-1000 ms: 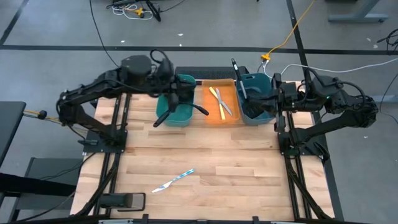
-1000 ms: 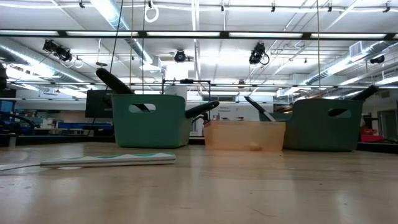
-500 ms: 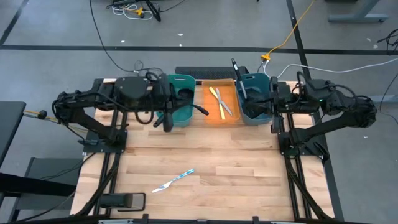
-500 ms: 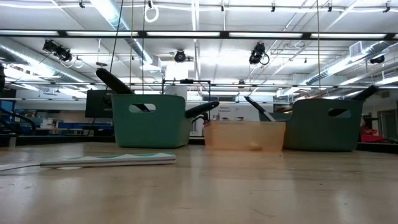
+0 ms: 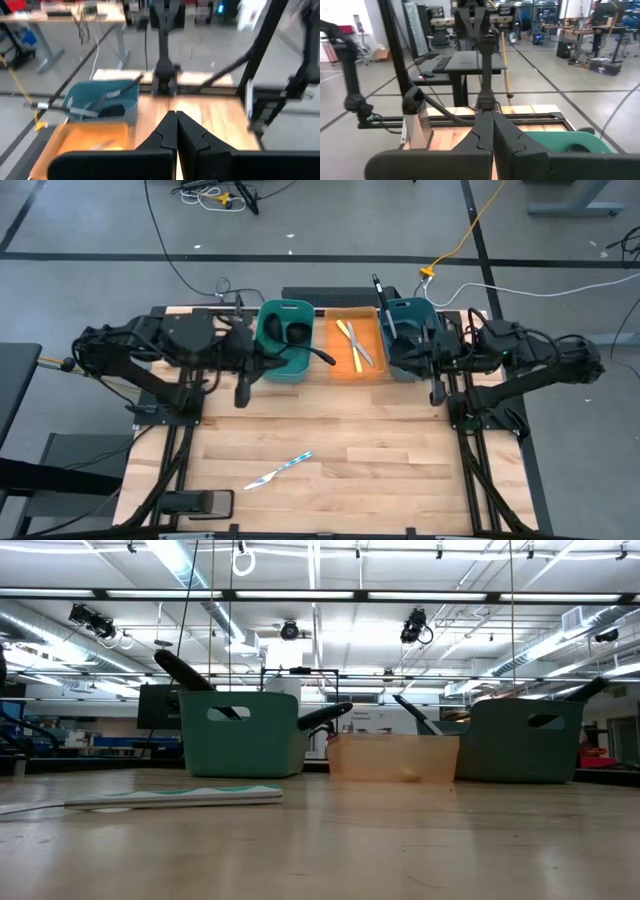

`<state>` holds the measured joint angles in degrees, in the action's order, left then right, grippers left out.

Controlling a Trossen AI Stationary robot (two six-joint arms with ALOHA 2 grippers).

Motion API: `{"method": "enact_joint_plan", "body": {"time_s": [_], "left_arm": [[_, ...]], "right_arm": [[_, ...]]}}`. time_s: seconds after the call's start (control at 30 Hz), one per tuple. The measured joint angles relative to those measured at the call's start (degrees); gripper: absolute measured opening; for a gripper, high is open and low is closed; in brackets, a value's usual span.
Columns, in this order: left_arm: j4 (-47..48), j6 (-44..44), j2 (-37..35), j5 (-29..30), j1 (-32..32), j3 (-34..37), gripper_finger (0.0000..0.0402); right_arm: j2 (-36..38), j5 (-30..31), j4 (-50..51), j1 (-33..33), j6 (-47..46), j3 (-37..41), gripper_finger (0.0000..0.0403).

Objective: Pick & Place Kitchen Items
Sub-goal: Put the white patterned table knife into the orange bin

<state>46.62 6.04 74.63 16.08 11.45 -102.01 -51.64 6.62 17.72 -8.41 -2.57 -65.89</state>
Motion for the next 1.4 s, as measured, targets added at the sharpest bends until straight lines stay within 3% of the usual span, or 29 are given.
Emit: {"method": "enact_joint_plan", "body": {"time_s": [0.13,0.57,1.1,1.4], "left_arm": [[-1.45,1.31,-2.23,0.82,1.51,3.64,0.0000],[-21.30,7.71,-9.99,1.45,4.26,26.38,0.0000],[-25.15,7.93,-9.77,4.21,11.62,33.26,0.0000],[-27.13,3.74,-9.75,-1.27,10.34,34.09,0.0000]], "right_arm": [[-0.02,0.51,-0.19,-1.68,0.02,0.00,0.0000],[-0.02,5.00,-0.01,-6.02,0.07,0.00,0.0000],[-1.09,10.85,1.79,-11.01,-0.90,0.02,0.0000],[-1.11,8.80,1.15,-12.78,-2.47,0.02,0.0000]]}}
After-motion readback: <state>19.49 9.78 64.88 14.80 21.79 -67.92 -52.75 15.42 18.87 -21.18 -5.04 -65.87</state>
